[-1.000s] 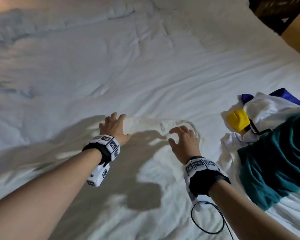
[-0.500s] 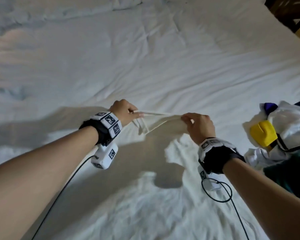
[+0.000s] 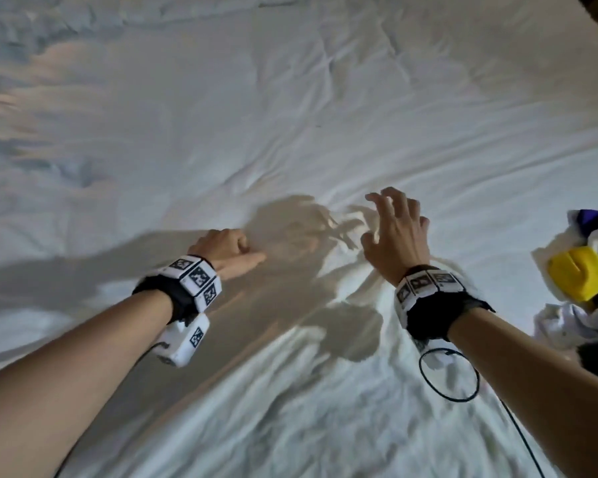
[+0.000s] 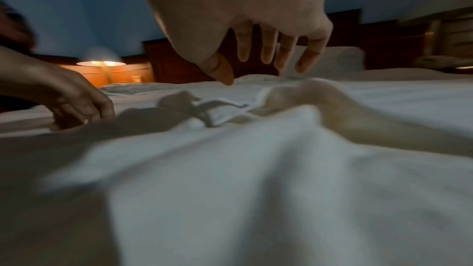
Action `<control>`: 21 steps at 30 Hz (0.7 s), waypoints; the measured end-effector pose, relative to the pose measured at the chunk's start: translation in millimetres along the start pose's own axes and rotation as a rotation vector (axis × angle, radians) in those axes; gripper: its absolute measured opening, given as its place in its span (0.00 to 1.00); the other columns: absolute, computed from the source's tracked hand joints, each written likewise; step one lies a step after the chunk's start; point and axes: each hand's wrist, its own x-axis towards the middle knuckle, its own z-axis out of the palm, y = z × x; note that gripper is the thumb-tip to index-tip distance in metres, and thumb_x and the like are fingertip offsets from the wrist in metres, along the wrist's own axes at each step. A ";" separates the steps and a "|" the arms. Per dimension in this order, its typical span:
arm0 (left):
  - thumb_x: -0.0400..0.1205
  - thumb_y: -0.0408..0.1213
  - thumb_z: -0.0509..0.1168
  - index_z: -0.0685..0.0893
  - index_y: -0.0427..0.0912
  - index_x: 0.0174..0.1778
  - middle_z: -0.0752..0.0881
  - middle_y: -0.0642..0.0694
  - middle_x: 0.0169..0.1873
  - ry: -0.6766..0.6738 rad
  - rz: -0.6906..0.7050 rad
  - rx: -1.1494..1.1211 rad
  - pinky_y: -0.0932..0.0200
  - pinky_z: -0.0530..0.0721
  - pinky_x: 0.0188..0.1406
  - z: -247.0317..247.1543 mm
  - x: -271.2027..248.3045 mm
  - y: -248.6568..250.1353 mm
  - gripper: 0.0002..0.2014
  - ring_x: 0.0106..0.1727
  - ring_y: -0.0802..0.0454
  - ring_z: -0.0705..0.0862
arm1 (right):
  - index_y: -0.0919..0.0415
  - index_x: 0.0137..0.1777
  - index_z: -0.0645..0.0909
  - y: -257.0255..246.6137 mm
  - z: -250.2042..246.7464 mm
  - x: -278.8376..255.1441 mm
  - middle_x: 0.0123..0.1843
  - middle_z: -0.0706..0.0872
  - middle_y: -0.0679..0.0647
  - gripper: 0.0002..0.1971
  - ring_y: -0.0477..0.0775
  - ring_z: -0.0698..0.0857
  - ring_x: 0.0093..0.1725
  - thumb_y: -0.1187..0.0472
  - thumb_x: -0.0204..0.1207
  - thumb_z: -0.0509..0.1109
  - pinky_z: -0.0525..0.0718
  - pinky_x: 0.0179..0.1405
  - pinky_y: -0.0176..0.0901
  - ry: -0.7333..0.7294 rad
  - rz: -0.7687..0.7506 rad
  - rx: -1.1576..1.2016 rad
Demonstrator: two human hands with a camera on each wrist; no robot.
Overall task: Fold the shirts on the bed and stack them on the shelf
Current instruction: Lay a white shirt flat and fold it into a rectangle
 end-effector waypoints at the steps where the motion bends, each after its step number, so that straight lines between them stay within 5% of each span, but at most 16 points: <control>1: 0.67 0.65 0.65 0.83 0.51 0.39 0.87 0.54 0.39 -0.051 -0.018 0.018 0.52 0.83 0.50 -2.7 -9.6 -23.3 0.21 0.46 0.46 0.85 | 0.55 0.69 0.76 -21.4 6.4 -1.1 0.71 0.76 0.55 0.27 0.62 0.73 0.68 0.62 0.68 0.70 0.73 0.63 0.60 -0.025 -0.089 0.023; 3: 0.71 0.62 0.64 0.85 0.50 0.39 0.87 0.50 0.39 -0.201 -0.010 0.032 0.53 0.83 0.46 -10.2 -30.7 -62.7 0.19 0.43 0.46 0.85 | 0.54 0.66 0.80 -64.4 23.0 -1.6 0.69 0.80 0.53 0.21 0.60 0.75 0.69 0.61 0.71 0.69 0.72 0.69 0.59 -0.180 -0.240 0.099; 6: 0.65 0.59 0.62 0.88 0.49 0.52 0.90 0.47 0.49 -0.373 0.027 0.076 0.50 0.84 0.53 -19.7 -56.6 -107.5 0.26 0.50 0.45 0.87 | 0.53 0.71 0.78 -122.0 47.5 -10.7 0.69 0.82 0.52 0.22 0.57 0.77 0.71 0.55 0.76 0.69 0.72 0.73 0.54 -0.572 -0.334 0.160; 8: 0.63 0.56 0.68 0.90 0.45 0.48 0.91 0.45 0.44 -0.395 0.002 0.073 0.55 0.84 0.48 -23.4 -66.7 -136.2 0.23 0.46 0.45 0.88 | 0.51 0.75 0.73 -151.3 62.4 -19.9 0.74 0.77 0.52 0.27 0.56 0.71 0.75 0.48 0.76 0.70 0.67 0.75 0.54 -0.752 -0.358 0.029; 10: 0.62 0.53 0.74 0.89 0.46 0.34 0.90 0.45 0.33 -0.367 -0.017 0.052 0.59 0.79 0.36 -31.1 -71.6 -163.7 0.14 0.36 0.47 0.86 | 0.50 0.70 0.77 -170.4 73.3 -22.4 0.70 0.79 0.54 0.25 0.57 0.74 0.72 0.46 0.74 0.72 0.68 0.69 0.50 -0.793 -0.358 -0.059; 12: 0.67 0.52 0.79 0.83 0.47 0.25 0.84 0.49 0.24 -0.274 -0.041 0.014 0.60 0.72 0.29 -42.4 -73.1 -190.4 0.16 0.29 0.49 0.82 | 0.53 0.61 0.84 -181.8 75.9 -14.8 0.60 0.84 0.57 0.16 0.60 0.77 0.65 0.50 0.75 0.73 0.72 0.58 0.45 -0.765 -0.294 -0.007; 16: 0.71 0.56 0.77 0.86 0.42 0.30 0.83 0.42 0.26 0.021 -0.041 0.026 0.56 0.71 0.31 -64.4 -73.9 -242.7 0.20 0.34 0.42 0.83 | 0.55 0.53 0.87 -185.1 71.0 -1.0 0.43 0.82 0.55 0.10 0.58 0.80 0.52 0.52 0.76 0.73 0.73 0.47 0.42 -0.673 -0.186 0.042; 21: 0.65 0.65 0.67 0.83 0.37 0.30 0.80 0.40 0.26 0.136 -0.094 -0.047 0.56 0.69 0.30 -66.3 -81.2 -287.4 0.29 0.32 0.44 0.78 | 0.52 0.40 0.81 -191.5 74.1 -6.0 0.35 0.78 0.54 0.04 0.59 0.76 0.48 0.54 0.73 0.73 0.70 0.43 0.42 -0.699 -0.133 0.050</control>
